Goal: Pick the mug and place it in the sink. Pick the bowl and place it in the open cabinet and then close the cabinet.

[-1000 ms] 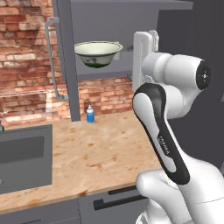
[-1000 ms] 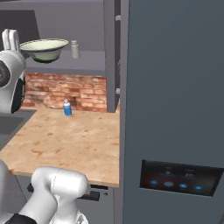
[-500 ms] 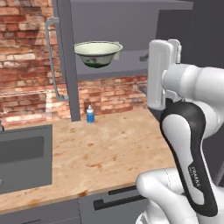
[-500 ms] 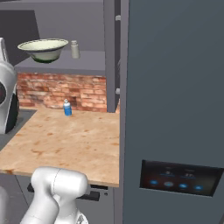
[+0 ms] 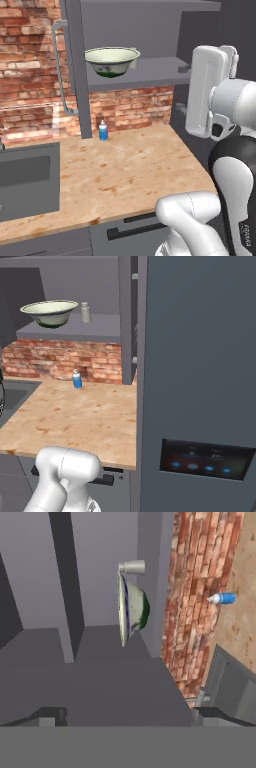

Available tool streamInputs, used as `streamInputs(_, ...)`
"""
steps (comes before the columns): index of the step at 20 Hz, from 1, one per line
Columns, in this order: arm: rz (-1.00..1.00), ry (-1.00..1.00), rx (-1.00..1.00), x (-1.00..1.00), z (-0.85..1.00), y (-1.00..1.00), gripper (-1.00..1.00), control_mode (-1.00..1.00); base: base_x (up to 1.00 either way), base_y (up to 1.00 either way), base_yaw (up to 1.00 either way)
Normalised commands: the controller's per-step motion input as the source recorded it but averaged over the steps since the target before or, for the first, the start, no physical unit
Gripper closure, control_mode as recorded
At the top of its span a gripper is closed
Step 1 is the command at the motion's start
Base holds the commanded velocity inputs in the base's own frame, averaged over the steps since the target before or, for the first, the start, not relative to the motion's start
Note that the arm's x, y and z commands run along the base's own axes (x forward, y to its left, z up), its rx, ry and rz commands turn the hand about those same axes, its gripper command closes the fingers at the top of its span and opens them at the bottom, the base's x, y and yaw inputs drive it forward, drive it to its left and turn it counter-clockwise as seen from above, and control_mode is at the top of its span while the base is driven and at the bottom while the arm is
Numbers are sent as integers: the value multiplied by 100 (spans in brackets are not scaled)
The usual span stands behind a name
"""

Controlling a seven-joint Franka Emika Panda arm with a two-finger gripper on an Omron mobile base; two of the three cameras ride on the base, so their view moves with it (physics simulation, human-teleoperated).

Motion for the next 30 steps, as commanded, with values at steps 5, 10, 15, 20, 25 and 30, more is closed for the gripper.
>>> streamInputs(5,-22,0,-1,-36,7,-11,-100,-100,0,0,0)
streamInputs(10,-24,0,0,-21,4,-27,-100,-100,0,0,0)
streamInputs(15,-12,1,0,-15,0,-58,-100,-100,0,0,0)
streamInputs(20,-6,2,0,-7,0,-63,-100,-100,0,0,0)
streamInputs(25,-6,0,0,-16,0,-52,-100,-100,0,0,0)
streamInputs(30,-10,0,0,-22,0,-42,-100,-100,0,0,0)
